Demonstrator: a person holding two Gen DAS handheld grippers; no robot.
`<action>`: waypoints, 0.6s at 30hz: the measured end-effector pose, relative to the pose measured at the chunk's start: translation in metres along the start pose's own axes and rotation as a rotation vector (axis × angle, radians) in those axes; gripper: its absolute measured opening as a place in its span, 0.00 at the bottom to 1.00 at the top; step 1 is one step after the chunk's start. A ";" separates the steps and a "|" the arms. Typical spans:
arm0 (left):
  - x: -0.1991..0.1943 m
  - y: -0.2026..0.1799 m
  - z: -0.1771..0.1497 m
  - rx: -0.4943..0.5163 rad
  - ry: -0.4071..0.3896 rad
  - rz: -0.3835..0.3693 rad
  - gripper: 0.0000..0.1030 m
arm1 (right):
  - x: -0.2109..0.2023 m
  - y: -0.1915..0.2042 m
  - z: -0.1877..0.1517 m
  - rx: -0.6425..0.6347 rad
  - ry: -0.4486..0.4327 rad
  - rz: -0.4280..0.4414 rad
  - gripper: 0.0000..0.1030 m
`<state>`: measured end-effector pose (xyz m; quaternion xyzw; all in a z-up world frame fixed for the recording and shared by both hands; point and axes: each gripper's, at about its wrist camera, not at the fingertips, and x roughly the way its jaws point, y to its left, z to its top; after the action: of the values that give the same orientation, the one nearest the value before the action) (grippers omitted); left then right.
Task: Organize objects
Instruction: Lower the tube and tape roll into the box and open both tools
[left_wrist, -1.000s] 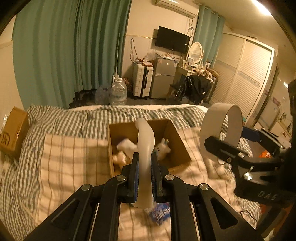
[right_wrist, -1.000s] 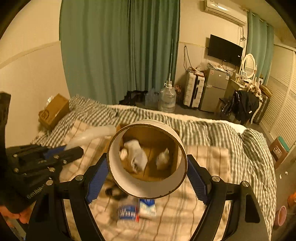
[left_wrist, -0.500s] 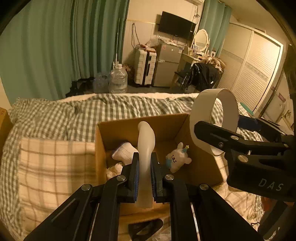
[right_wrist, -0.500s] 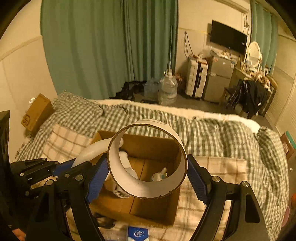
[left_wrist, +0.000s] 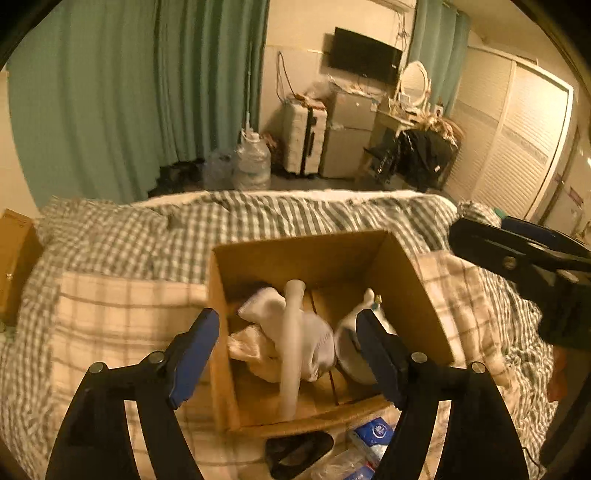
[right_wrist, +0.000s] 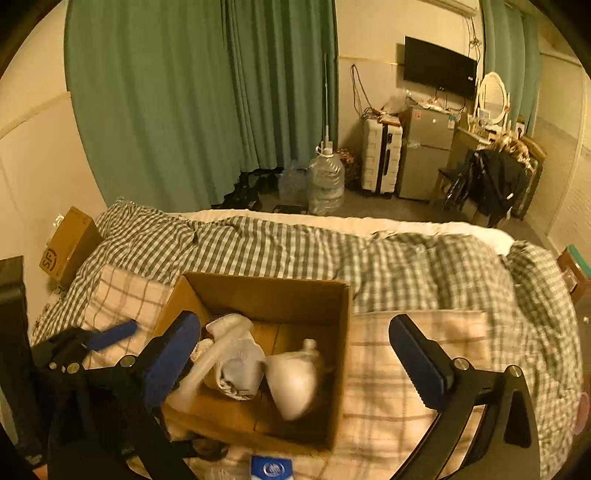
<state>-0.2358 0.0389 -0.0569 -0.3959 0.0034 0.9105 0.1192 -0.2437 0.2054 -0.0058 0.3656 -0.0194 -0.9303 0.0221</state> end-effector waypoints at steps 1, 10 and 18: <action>-0.007 0.000 0.001 -0.001 0.001 0.005 0.77 | -0.010 -0.001 0.001 -0.003 -0.006 -0.004 1.00; -0.102 0.006 -0.006 -0.025 -0.100 0.042 0.86 | -0.114 0.003 -0.010 -0.011 -0.087 -0.065 1.00; -0.159 0.016 -0.035 -0.052 -0.159 0.073 0.92 | -0.177 0.015 -0.043 -0.005 -0.122 -0.082 1.00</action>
<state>-0.1094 -0.0142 0.0323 -0.3252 -0.0153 0.9425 0.0757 -0.0843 0.1997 0.0834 0.3086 -0.0032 -0.9510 -0.0165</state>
